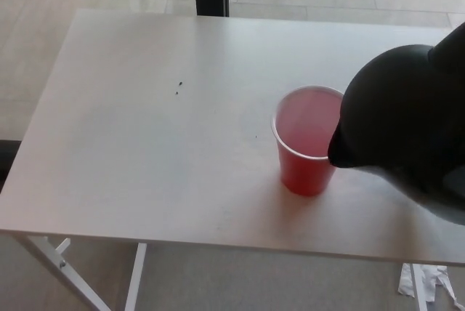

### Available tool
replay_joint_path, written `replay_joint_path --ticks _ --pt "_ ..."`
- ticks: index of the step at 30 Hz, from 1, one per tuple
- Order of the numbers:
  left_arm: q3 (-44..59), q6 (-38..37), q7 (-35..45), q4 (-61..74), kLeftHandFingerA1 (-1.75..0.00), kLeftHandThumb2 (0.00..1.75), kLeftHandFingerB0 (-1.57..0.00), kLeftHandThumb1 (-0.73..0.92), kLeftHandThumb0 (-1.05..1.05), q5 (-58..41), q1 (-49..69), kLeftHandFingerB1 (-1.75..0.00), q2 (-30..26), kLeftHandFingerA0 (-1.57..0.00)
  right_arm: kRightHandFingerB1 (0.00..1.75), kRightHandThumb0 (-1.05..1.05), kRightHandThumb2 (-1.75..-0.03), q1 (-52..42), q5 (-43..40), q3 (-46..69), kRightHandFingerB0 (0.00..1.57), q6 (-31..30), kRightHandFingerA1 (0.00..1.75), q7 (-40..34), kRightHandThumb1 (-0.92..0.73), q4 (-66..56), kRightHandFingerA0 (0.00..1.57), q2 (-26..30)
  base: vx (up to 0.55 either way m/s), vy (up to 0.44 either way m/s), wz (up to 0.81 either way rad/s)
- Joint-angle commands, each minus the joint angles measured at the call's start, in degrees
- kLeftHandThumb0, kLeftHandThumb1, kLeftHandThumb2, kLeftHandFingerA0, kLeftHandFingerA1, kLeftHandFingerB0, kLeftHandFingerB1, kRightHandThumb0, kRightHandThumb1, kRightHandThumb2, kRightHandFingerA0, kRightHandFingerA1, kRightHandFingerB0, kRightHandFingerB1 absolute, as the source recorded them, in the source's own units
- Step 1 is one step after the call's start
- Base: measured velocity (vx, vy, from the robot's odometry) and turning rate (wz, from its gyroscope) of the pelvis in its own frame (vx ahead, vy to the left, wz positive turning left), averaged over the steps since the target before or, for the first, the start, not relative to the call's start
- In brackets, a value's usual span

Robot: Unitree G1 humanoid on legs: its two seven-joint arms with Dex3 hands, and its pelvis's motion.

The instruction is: The robot uses its right hand to lift up a kettle kept on the middle of the desk by its handle and tilt it into a glass kept next to it to pour out water

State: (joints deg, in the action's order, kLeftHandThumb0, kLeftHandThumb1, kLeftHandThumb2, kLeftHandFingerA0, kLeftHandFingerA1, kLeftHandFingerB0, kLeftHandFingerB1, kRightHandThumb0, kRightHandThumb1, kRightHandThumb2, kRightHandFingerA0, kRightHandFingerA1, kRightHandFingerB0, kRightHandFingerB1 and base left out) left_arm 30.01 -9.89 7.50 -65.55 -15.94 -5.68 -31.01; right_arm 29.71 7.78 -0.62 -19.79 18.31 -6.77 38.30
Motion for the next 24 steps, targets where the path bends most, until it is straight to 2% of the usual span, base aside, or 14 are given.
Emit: replay_joint_path --ticks 1,2,3,4,5,8,9,12,13,14,18,20,22,24 --pt "-0.11 0.46 -0.11 0.22 -0.68 0.95 -0.65 0.48 -0.77 0.03 -0.31 -0.62 -1.27 -0.88 1.08 -0.23 -0.77 6.12 5.97 -4.31 0.79 -7.01 1.72 2.74 -0.61 -0.95 0.82 2.29 0.00 0.000 0.00" --pt "-0.18 0.34 -0.04 0.32 -0.68 0.95 -0.65 0.48 -0.76 0.09 -0.25 -0.62 -1.28 -0.88 0.81 -0.18 -0.76 7.27 7.90 -5.83 0.85 -8.08 1.73 2.66 -0.59 -1.00 0.85 2.62 0.00 0.000 0.00" --pt "-0.19 0.30 -0.04 0.43 -0.68 0.95 -0.65 0.48 -0.76 0.11 -0.09 -0.62 -1.26 -0.88 0.81 -0.18 -0.76 7.15 7.85 -5.90 0.85 -8.38 1.73 2.66 -0.59 -1.17 0.85 2.75 0.00 0.000 0.00" --pt "-0.24 -0.06 0.14 0.54 -0.60 0.60 -0.70 0.62 -0.79 0.16 0.09 -0.54 -1.24 -0.90 0.99 -0.19 -0.90 8.61 9.60 -7.44 0.83 -9.61 1.70 2.29 -0.53 -0.84 0.82 2.47 0.00 0.000 0.00" --pt "-0.19 0.04 0.29 0.57 -0.67 0.95 -0.63 0.49 -0.77 0.04 0.06 -0.62 -1.17 -0.88 1.28 -0.17 -0.95 9.28 10.42 -8.14 0.76 -10.88 1.75 2.27 -0.51 -1.23 0.82 2.34 0.00 0.000 0.00" --pt "0.19 0.55 0.52 -0.03 -0.66 0.93 -0.64 0.46 -0.78 -0.46 -0.50 -0.61 -1.10 -0.88 1.19 -0.12 -0.92 10.48 11.74 -9.24 0.76 -13.44 1.75 2.57 -0.53 -1.41 0.97 2.08 0.00 0.000 0.00" --pt "0.08 0.86 0.25 0.08 -0.58 0.60 -0.70 0.61 -0.79 -0.34 -0.57 -0.52 -1.13 -0.92 1.18 -0.14 -0.91 10.78 12.10 -9.41 0.78 -14.28 1.75 2.73 -0.53 -1.62 0.96 1.99 0.00 0.000 0.00" --pt "-0.22 0.18 0.12 0.78 -0.59 0.60 -0.69 0.62 -0.77 -0.01 0.02 -0.53 -0.83 -0.91 0.79 -0.21 -0.80 10.56 12.64 -9.16 0.79 -13.86 1.75 2.24 -0.62 -1.36 0.85 1.83 0.00 0.000 0.00" --pt "-0.24 0.03 0.04 0.68 -0.60 0.59 -0.71 0.62 -0.80 0.04 0.03 -0.53 -0.82 -0.92 0.75 -0.14 -0.81 10.66 12.67 -9.04 0.78 -14.10 1.72 2.41 -0.60 -1.29 0.97 1.77 0.00 0.000 0.00" --pt "-0.27 0.13 -0.04 0.59 -0.59 0.60 -0.70 0.62 -0.81 0.10 0.06 -0.53 -0.91 -0.92 0.72 -0.20 -0.80 10.78 12.78 -9.01 0.78 -14.32 1.74 2.57 -0.61 -1.13 0.84 1.64 0.00 0.000 0.00" --pt "-0.19 0.37 0.18 0.64 -0.59 0.60 -0.70 0.62 -0.79 -0.05 0.36 -0.54 -1.01 -0.90 0.58 -0.20 -0.69 12.08 13.32 -8.78 0.66 -17.04 1.66 3.53 -0.67 -0.30 0.84 1.71 0.00 0.000 0.00" --pt "-0.49 0.06 0.09 0.32 -0.58 0.60 -0.70 0.63 -0.79 0.35 0.52 -0.52 -1.16 -0.90 0.77 -0.17 -0.93 12.65 12.69 -7.59 0.81 -17.21 1.67 2.99 -0.58 0.47 0.86 1.10 0.00 0.000 0.00" --pt "-0.51 0.23 -0.32 0.57 -0.57 0.60 -0.71 0.63 -0.78 0.38 0.73 -0.52 -1.17 -0.89 1.46 -0.23 -1.26 14.04 11.82 -6.45 0.74 -19.06 1.75 3.57 -0.44 0.51 0.92 0.52 0.00 0.000 0.00" --pt "-0.44 0.38 -0.22 0.99 -0.58 0.60 -0.72 0.62 -0.80 0.22 1.04 -0.53 -1.14 -0.89 1.63 -0.25 -1.36 14.86 10.41 -4.64 0.83 -20.27 1.75 4.30 -0.38 0.13 0.96 -0.02 0.00 0.000 0.00"
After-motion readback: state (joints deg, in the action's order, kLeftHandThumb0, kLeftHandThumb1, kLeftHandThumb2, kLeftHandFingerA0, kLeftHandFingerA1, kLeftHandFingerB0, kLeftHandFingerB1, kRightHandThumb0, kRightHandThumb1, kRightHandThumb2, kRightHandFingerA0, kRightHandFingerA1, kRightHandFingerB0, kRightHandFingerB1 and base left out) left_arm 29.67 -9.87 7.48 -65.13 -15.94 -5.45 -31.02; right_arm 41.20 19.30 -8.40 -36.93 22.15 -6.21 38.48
